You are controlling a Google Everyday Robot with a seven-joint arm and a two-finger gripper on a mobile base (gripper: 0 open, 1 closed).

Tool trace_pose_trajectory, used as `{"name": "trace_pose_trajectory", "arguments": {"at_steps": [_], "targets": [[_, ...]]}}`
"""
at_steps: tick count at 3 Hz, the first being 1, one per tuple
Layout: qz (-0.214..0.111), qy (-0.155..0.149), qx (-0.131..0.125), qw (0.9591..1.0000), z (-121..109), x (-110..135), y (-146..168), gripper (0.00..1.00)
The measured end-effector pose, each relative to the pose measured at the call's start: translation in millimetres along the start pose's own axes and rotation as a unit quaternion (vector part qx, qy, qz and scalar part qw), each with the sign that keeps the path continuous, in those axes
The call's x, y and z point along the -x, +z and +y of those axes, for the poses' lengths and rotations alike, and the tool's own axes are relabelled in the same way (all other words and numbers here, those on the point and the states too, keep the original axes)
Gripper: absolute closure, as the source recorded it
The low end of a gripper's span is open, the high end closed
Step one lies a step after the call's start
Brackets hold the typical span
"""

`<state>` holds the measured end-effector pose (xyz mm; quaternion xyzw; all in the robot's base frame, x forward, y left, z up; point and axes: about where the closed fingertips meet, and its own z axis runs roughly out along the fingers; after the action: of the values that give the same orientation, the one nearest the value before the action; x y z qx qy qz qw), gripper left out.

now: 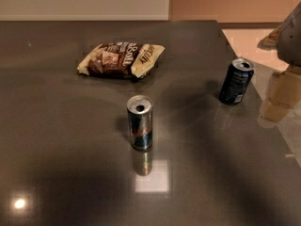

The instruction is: Pick redbull can

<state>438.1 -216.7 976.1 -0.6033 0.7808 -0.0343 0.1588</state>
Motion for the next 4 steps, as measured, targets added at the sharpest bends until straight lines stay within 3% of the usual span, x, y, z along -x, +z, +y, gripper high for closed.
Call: {"name": "trace_pose_trajectory", "arguments": {"at_steps": [2, 4], "targets": [[-0.008, -0.004, 0.010, 0.9999, -1.1, 4.6, -0.4, 0.00], [-0.047, -0.023, 0.047, 0.9975, 0.8, 32.7, 20.8, 0.00]]}}
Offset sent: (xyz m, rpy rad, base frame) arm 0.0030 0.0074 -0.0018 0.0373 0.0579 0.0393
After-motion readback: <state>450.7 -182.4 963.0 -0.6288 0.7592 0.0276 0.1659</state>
